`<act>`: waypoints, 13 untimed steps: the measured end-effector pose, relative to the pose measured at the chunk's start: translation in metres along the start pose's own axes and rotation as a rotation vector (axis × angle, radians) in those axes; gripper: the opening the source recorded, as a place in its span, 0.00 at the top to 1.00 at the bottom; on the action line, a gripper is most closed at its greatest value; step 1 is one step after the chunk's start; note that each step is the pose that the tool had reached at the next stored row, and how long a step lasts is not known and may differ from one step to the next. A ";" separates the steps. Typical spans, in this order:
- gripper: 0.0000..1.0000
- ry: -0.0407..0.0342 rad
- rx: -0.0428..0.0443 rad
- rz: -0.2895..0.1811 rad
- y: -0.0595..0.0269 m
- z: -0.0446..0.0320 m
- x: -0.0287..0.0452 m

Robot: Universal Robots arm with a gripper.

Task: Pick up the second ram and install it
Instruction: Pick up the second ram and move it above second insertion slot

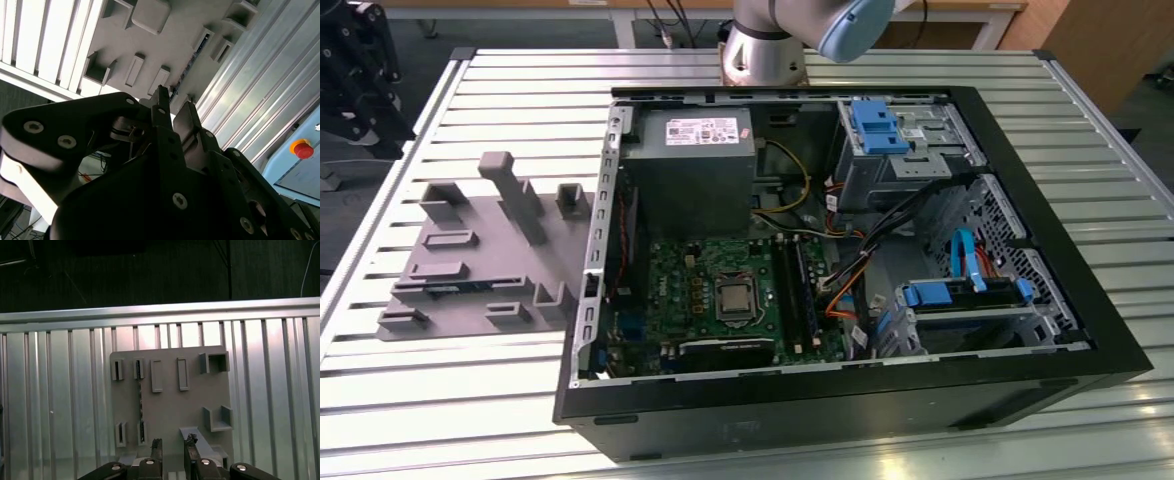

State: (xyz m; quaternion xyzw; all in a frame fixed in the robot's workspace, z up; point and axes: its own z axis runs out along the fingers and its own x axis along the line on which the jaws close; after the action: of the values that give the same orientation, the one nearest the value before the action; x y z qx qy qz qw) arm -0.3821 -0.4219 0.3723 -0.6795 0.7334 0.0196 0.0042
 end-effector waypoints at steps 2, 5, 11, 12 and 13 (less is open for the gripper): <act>0.69 -0.0002 0.0002 0.000 0.0000 0.0004 0.0001; 0.69 -0.0012 0.0015 0.001 0.0010 0.0032 0.0014; 0.69 -0.0013 0.0025 0.012 0.0015 0.0135 0.0035; 0.69 -0.0014 0.0025 0.012 0.0014 0.0150 0.0045; 0.69 -0.0013 0.0025 0.012 0.0014 0.0162 0.0055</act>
State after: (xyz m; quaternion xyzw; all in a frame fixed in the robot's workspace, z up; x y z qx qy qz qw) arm -0.3842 -0.4268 0.3560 -0.6750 0.7376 0.0192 0.0054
